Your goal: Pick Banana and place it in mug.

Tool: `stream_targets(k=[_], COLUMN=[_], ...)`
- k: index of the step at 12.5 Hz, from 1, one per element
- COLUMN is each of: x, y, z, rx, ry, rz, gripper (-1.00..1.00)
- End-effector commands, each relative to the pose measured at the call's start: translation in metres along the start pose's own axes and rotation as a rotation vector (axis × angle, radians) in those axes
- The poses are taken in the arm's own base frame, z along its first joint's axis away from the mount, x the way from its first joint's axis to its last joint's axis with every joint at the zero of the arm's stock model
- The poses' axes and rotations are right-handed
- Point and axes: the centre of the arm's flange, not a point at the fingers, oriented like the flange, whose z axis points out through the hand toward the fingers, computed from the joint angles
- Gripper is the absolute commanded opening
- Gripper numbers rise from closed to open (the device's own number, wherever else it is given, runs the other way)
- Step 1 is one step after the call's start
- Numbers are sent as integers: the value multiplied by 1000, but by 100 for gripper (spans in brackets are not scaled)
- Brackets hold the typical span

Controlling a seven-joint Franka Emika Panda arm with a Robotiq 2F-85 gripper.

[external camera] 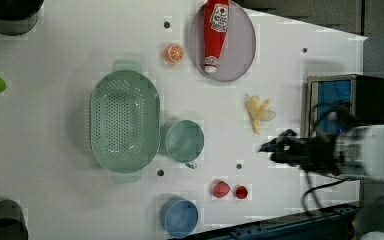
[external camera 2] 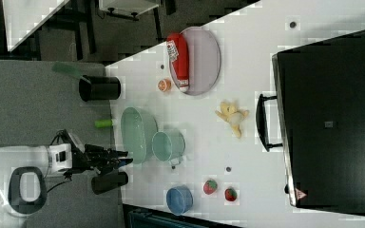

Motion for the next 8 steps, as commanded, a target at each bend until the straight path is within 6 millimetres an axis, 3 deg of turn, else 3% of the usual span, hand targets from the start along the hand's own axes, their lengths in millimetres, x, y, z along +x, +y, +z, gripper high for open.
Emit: stream_targets(k=[1, 5, 8], x=[-18, -30, -27], y=[-36, -74, -87], z=[19, 77, 122], rx=[69, 80, 109], ry=[-10, -60, -73], rz=[129, 213, 231], gripper=[-26, -26, -26])
